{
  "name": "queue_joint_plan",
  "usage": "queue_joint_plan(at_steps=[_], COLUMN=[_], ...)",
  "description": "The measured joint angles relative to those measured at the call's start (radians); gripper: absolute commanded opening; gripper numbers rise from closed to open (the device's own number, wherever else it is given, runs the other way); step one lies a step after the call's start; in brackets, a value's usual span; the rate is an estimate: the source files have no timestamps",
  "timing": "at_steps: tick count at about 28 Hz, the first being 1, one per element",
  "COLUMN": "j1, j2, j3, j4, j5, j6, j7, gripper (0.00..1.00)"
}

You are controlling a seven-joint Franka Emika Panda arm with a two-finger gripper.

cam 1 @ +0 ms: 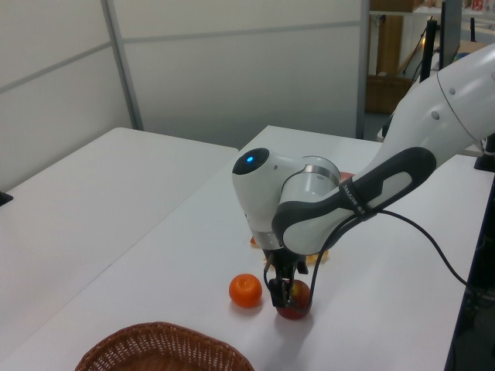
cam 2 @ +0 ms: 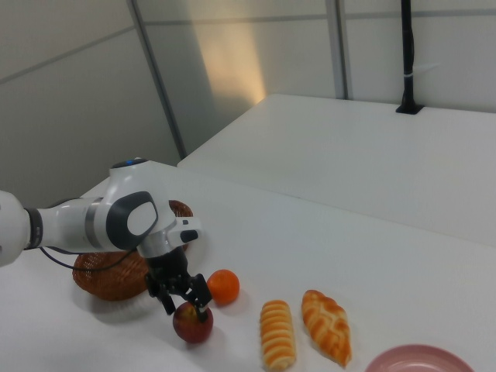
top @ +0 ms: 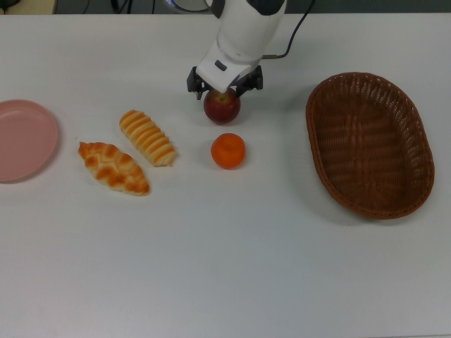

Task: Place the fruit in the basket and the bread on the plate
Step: 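Close the gripper around the red apple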

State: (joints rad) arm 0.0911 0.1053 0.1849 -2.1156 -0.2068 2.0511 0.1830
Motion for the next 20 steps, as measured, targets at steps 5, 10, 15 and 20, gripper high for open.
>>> queue_joint_plan(at_steps=[5, 10, 15, 20], j1=[0.013, 0.013, 0.011, 0.007], j2=[-0.006, -0.022, -0.013, 0.025], j3=[0.0, -0.001, -0.003, -0.004], j4=[0.005, 0.011, 0.01, 0.01], j5=[-0.001, -0.001, -0.002, -0.032], j6=[0.0, 0.0, 0.0, 0.001], j7=[0.014, 0.018, 0.018, 0.019], gripper=[1.0, 1.0, 1.0, 1.0])
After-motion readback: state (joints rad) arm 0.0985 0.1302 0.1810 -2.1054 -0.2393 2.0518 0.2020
